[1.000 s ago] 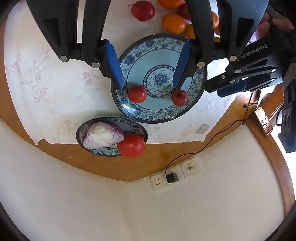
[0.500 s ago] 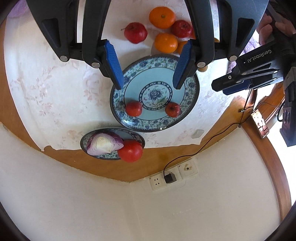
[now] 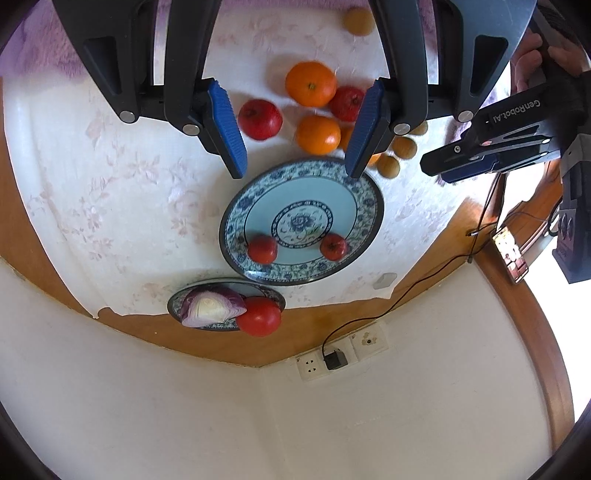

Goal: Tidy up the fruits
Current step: 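Move both tools back over the remaining fruit cluster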

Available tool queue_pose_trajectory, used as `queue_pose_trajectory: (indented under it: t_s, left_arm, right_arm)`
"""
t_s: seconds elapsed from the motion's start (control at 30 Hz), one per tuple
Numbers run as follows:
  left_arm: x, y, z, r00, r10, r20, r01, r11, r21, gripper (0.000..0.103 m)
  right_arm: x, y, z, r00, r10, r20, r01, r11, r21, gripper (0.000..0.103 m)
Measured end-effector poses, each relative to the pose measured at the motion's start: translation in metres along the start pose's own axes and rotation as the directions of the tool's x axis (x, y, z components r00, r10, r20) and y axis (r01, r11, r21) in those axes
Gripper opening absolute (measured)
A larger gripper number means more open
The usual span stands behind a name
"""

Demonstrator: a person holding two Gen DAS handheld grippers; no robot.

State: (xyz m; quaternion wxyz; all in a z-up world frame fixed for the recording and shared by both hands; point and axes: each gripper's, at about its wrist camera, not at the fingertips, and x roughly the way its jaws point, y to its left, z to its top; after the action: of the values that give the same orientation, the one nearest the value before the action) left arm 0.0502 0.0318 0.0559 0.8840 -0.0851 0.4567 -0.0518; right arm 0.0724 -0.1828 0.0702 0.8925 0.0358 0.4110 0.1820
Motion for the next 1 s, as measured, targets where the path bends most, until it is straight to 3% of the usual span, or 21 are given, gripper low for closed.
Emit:
queue_pose_trajectory:
  t_s: [1.0]
  left_arm:
    - [0.015, 0.003, -0.038, 0.999, -0.003, -0.047, 0.004, 1.0, 0.01, 0.04]
  right_arm:
    - [-0.001, 0.008, -0.049, 0.999, -0.008, -0.052, 0.007, 1.0, -0.017, 0.057]
